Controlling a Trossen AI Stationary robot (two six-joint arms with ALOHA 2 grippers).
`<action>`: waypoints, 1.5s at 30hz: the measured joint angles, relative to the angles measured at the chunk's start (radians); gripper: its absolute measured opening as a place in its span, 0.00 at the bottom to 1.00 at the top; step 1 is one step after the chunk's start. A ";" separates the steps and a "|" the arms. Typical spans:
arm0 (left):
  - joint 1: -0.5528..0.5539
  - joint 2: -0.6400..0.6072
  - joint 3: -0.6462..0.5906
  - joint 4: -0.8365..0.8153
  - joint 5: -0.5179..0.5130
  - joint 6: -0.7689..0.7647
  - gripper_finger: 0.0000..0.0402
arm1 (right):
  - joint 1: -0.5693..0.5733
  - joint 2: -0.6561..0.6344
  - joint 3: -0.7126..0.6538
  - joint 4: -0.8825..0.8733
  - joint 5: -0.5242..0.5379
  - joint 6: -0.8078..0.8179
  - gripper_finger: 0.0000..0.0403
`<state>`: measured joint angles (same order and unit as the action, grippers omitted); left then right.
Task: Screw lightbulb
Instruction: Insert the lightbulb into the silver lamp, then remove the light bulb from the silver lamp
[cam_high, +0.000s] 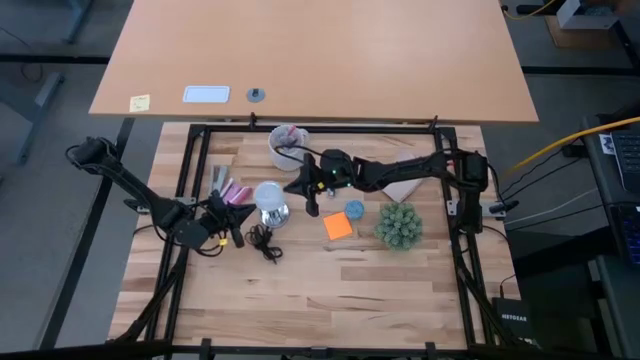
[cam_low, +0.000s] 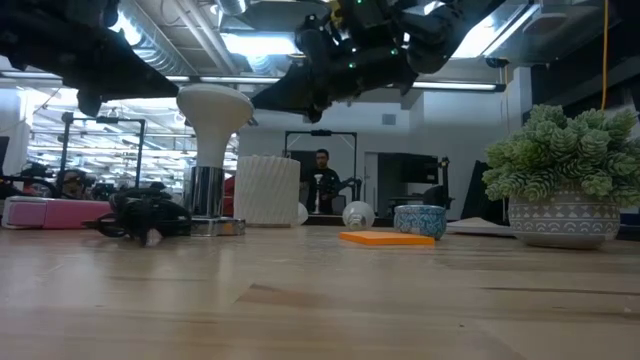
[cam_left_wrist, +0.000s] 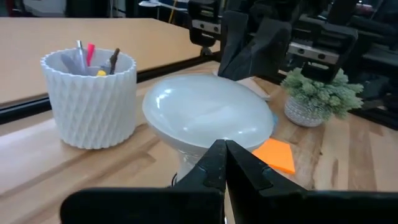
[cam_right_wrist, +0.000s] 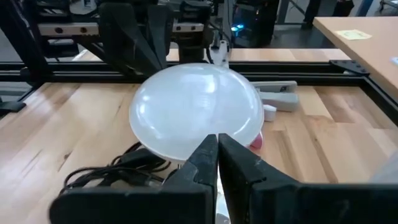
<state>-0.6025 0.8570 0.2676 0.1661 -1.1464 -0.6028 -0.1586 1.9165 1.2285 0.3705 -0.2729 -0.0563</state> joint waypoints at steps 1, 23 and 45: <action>0.000 0.000 0.000 0.000 -0.004 0.000 0.00 | 0.006 -0.001 0.000 -0.002 0.002 0.000 0.05; 0.001 -0.005 0.000 -0.014 -0.103 0.009 0.00 | 0.056 -0.016 -0.001 0.007 -0.008 0.002 0.05; -0.052 -0.256 0.000 0.740 -0.122 1.078 0.00 | 0.008 -0.486 -0.001 -0.384 0.098 -0.084 0.05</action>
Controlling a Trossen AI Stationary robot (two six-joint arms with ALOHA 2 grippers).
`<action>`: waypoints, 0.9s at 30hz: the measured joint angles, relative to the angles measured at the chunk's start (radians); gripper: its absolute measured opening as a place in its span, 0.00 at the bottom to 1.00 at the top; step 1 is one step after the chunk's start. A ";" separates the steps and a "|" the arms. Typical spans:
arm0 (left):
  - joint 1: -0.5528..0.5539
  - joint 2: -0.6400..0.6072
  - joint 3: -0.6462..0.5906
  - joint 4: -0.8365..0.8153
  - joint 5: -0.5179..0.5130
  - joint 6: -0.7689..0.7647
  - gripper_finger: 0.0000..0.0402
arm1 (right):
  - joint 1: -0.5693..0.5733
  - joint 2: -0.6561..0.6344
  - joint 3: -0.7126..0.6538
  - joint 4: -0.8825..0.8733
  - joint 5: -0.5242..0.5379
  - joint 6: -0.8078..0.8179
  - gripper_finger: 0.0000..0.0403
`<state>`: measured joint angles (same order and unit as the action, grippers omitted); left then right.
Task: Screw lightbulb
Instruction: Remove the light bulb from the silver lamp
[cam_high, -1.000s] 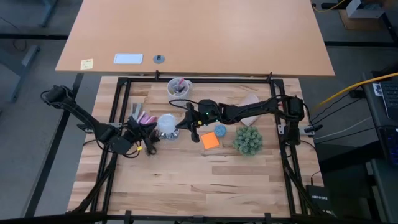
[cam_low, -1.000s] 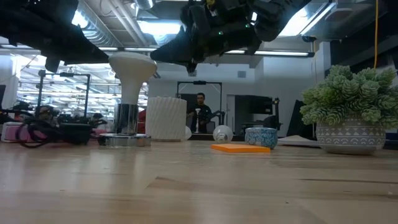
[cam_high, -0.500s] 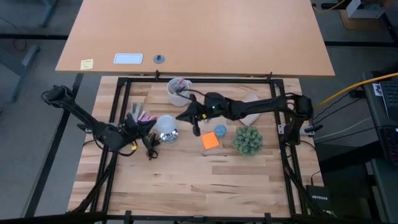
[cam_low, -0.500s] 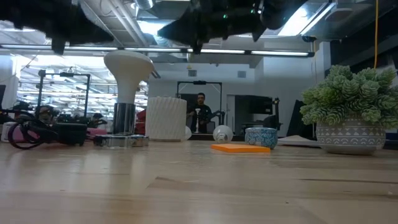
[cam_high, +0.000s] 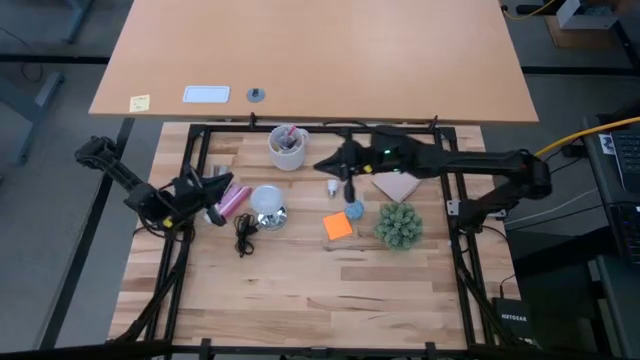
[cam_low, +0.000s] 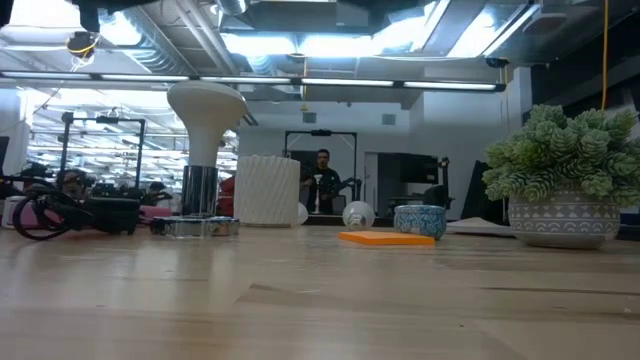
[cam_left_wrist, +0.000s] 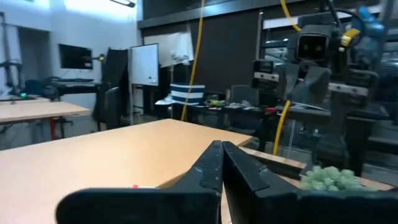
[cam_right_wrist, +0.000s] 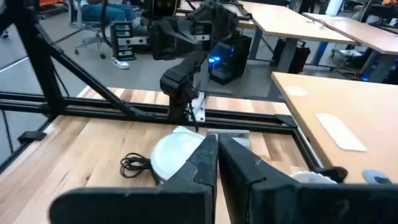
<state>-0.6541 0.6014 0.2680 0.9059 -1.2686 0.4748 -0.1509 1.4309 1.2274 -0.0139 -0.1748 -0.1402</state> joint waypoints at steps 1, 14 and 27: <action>-0.015 -0.010 0.000 -0.010 0.000 0.001 0.00 | 0.000 -0.023 0.000 -0.022 0.001 0.000 0.05; -0.215 -0.026 0.000 -0.164 -0.067 -0.107 0.00 | 0.000 -0.252 0.000 -0.332 0.000 0.000 0.05; -0.235 -0.025 0.000 -0.242 -0.173 -0.176 0.00 | 0.063 -0.258 -0.062 -0.321 0.000 0.064 0.05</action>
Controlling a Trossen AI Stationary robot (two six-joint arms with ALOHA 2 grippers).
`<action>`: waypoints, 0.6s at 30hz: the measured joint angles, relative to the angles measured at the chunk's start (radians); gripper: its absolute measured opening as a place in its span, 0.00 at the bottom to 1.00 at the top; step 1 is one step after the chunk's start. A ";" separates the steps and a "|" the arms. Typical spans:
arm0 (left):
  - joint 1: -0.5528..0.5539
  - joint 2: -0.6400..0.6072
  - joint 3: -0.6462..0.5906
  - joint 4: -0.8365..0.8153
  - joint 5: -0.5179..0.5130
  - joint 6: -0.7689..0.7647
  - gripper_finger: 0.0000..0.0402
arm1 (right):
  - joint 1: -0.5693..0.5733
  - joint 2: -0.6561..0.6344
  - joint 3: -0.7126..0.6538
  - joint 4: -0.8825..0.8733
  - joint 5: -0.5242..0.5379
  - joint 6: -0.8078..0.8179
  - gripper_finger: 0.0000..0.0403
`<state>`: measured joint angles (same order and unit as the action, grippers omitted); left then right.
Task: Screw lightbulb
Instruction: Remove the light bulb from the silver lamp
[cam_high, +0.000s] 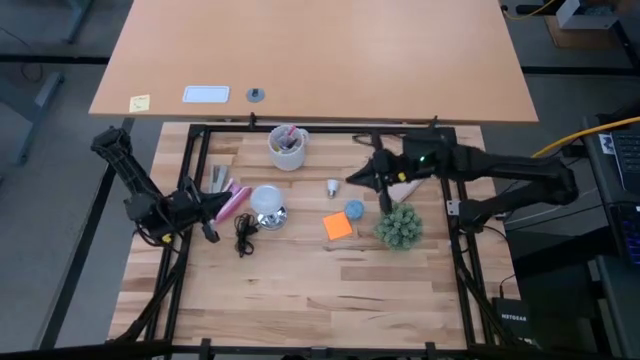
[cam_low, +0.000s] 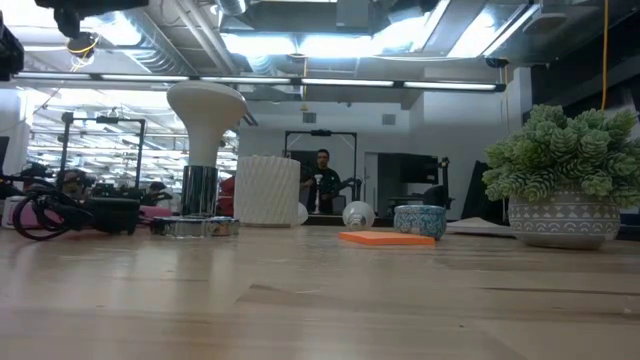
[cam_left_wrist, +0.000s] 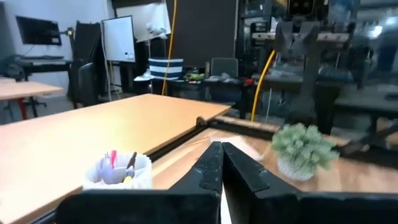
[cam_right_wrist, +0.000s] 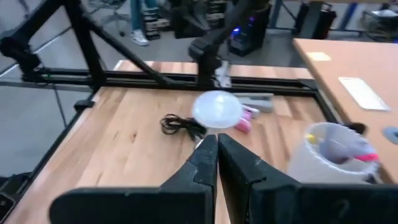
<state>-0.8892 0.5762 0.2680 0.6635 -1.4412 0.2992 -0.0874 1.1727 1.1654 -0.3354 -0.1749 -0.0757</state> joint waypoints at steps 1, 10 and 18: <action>0.000 0.000 0.000 -0.024 0.000 -0.008 0.00 | 0.011 0.008 -0.020 0.029 0.000 0.000 0.05; 0.066 -0.001 0.000 -0.126 -0.116 -0.068 0.00 | 0.058 0.148 -0.191 0.469 -0.001 0.011 0.05; 0.315 0.006 0.000 0.020 0.401 -0.009 0.00 | 0.055 0.281 -0.201 0.619 -0.027 0.047 0.05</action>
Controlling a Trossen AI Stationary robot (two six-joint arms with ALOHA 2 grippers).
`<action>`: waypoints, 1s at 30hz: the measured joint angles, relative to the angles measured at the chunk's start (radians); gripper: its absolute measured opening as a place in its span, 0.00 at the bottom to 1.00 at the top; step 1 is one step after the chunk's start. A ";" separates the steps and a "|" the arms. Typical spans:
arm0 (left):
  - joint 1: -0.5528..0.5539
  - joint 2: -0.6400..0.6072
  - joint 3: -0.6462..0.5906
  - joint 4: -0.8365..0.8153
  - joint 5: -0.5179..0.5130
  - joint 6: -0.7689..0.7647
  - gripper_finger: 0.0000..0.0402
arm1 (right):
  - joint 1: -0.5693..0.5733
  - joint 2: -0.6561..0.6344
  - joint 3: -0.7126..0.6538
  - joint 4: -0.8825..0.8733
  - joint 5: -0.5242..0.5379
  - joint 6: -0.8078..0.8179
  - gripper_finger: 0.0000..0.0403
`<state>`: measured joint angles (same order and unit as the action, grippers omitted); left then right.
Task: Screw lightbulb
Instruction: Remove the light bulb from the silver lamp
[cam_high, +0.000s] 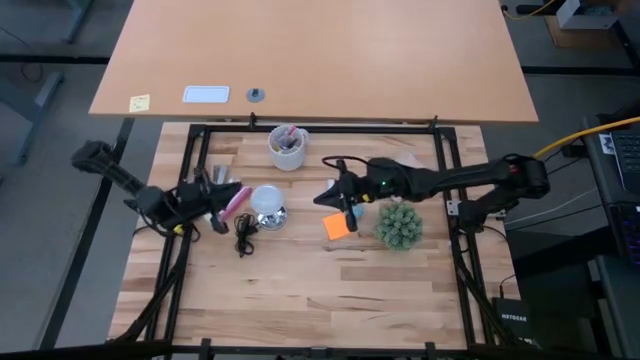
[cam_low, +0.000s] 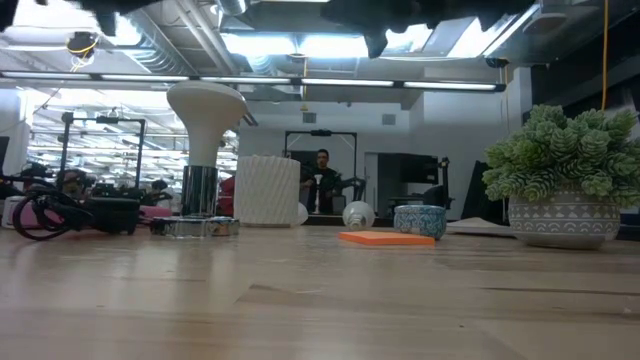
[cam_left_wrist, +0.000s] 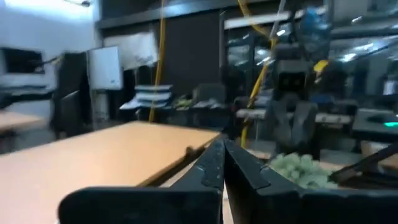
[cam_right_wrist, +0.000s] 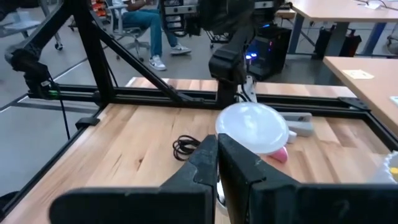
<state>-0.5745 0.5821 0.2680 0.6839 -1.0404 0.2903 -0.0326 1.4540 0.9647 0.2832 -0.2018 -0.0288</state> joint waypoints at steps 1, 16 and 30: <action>0.044 0.009 0.000 0.010 0.056 -0.012 0.00 | 0.000 0.008 0.000 0.013 0.000 0.000 0.05; 0.689 0.137 0.237 -0.337 0.618 -0.110 0.00 | 0.000 0.015 0.001 0.057 -0.080 -0.002 0.05; 0.998 -0.068 0.337 -1.114 0.887 -0.302 0.00 | 0.001 0.190 0.001 0.281 -0.132 0.083 0.05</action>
<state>0.4240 0.5137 0.6048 -0.4299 -0.1529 -0.0122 -0.0315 1.6441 0.9661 0.5644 -0.3338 0.0537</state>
